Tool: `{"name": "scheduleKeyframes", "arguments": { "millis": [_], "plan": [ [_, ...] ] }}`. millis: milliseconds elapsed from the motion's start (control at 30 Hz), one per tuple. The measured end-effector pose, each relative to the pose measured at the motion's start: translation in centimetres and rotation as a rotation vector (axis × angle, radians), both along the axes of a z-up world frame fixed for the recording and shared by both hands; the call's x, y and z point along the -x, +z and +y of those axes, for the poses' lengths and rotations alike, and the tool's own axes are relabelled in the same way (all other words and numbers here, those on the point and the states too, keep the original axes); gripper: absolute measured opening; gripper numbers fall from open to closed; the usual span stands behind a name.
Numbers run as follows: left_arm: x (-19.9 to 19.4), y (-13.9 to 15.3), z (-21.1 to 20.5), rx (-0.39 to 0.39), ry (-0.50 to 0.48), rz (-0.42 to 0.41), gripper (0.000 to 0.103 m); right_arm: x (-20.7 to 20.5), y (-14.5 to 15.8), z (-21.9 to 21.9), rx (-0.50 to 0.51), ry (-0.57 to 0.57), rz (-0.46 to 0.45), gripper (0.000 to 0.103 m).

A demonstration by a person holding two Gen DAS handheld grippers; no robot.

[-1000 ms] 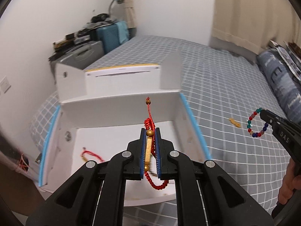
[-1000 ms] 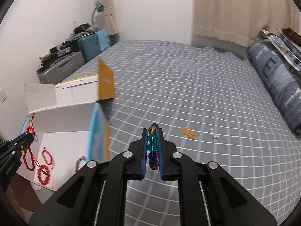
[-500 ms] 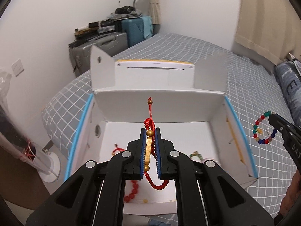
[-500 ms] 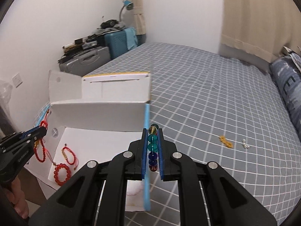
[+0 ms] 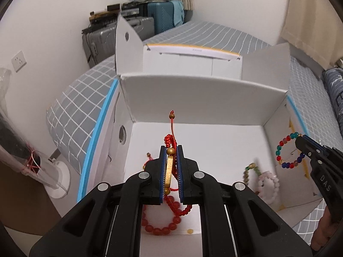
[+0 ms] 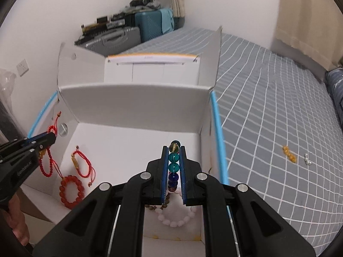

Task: Organize jewelry
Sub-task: 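Carry both bracelets into the white box and open both tools, then withdraw both tools from the box back over the bed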

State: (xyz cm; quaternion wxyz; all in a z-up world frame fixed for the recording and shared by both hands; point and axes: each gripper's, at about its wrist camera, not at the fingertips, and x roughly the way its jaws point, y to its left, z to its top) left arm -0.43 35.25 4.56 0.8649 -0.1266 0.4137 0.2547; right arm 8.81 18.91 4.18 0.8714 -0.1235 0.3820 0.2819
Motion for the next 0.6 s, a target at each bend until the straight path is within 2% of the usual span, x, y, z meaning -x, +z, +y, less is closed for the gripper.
{"name": "scheduleKeyframes", "arguments": {
  "millis": [200, 433, 467, 500, 533, 600],
  "plan": [
    [-0.4, -1.9, 0.8, 0.030, 0.001, 0.043, 0.009, -0.1, -1.8, 1.1, 0.040, 0.007, 0.025, 0.009],
    [-0.6, -2.2, 0.8, 0.031, 0.009, 0.060, 0.012, -0.1, -2.3, 1.7, 0.050, 0.018, 0.037, 0.010],
    [-0.5, -2.1, 0.8, 0.031, 0.012, 0.056, 0.016, 0.0, -2.2, 1.6, 0.048, 0.019, 0.037, 0.011],
    [-0.4, -1.9, 0.8, 0.032, 0.018, 0.053, 0.027, 0.0, -2.1, 1.6, 0.048, 0.021, 0.035, 0.012],
    [-0.3, -1.7, 0.7, 0.026, 0.028, 0.050, 0.034, 0.1, -1.9, 1.6, 0.043, 0.026, 0.034, 0.019],
    [-0.2, -1.4, 0.7, 0.004, 0.037, 0.034, 0.059, 0.2, -1.5, 1.2, 0.021, 0.026, 0.032, 0.034]
  ]
}}
